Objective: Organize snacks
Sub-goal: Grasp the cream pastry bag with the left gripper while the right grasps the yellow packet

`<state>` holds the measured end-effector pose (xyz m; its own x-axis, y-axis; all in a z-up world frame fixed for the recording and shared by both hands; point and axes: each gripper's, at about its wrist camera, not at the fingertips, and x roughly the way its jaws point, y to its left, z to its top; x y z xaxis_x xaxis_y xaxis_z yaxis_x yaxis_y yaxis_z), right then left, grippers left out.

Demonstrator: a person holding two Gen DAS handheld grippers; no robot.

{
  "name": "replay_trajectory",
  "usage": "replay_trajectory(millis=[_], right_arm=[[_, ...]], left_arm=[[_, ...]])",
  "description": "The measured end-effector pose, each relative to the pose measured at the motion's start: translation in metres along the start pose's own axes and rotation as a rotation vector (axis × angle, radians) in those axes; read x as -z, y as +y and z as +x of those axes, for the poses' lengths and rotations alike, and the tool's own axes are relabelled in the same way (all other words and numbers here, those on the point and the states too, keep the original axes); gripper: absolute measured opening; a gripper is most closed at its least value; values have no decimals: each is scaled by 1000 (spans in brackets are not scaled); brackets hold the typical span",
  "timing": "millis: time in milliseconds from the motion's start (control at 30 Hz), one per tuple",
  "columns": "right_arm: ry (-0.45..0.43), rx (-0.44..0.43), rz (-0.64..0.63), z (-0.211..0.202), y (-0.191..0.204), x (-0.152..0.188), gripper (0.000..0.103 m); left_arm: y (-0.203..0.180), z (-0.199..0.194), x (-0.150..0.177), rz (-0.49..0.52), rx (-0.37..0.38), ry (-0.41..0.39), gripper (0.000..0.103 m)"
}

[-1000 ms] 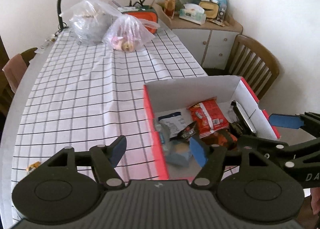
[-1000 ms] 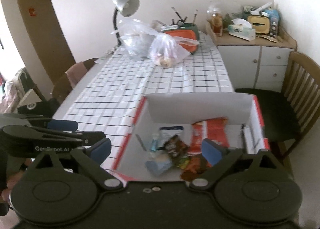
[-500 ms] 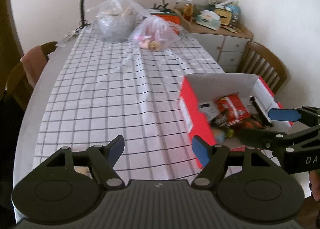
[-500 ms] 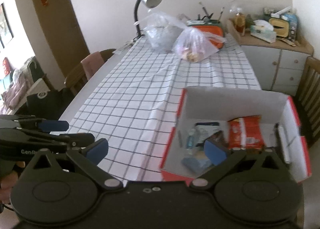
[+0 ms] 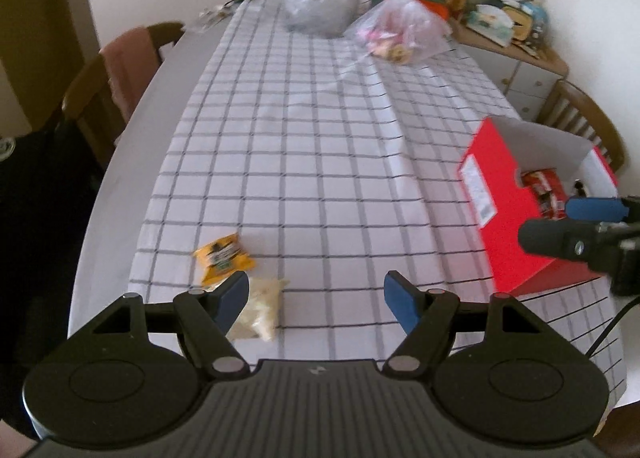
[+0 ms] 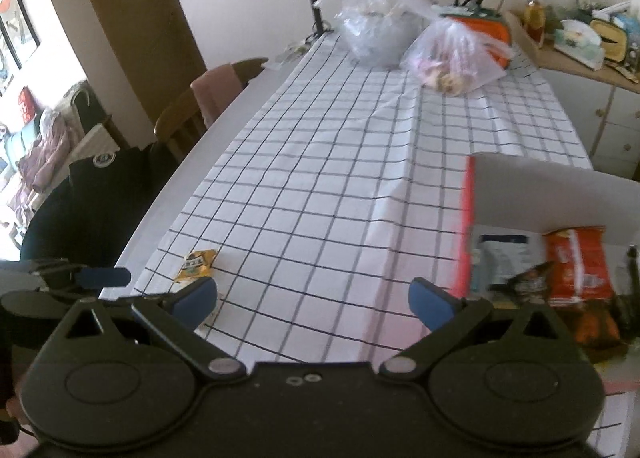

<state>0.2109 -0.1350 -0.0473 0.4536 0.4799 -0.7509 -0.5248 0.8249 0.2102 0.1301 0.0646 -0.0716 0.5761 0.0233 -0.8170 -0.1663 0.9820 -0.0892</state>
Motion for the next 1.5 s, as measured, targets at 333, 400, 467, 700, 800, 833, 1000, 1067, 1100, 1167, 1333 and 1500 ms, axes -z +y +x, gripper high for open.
replay_trajectory(millis=[333,400,467,700,800,833,1000,1067,1100,1167,1333,1500], right_arm=[[103,-17,-43,51,38,-11,102],[118,-17,-51,61,45,-14,102],[131,-22,-65,69,52,-18,102],[184,-42,-99,109,75,-32,102],[217,-61,-122,130,87,-37,102],[230,-66,-131,137,91,-39,102],[288,-74,-189,174,110,-39,97],[307,-85,-196,183,115,-38,96],[313,-90,-204,188,119,-37,95],[325,-100,-225,195,126,-35,93],[357,-97,-286,214,147,-30,84],[378,-71,-344,226,159,-24,71]], left_arm=[[56,35,14,-65,21,116,74],[63,44,14,-74,39,147,74],[68,54,13,-78,55,175,74],[80,78,12,-101,111,247,74],[83,84,10,-118,135,258,74],[84,86,10,-120,136,260,74],[86,91,11,-132,135,253,74],[88,89,15,-139,129,235,74],[89,88,17,-148,131,232,74],[93,85,23,-162,127,224,74],[100,80,29,-173,131,203,74],[99,77,32,-157,118,181,74]])
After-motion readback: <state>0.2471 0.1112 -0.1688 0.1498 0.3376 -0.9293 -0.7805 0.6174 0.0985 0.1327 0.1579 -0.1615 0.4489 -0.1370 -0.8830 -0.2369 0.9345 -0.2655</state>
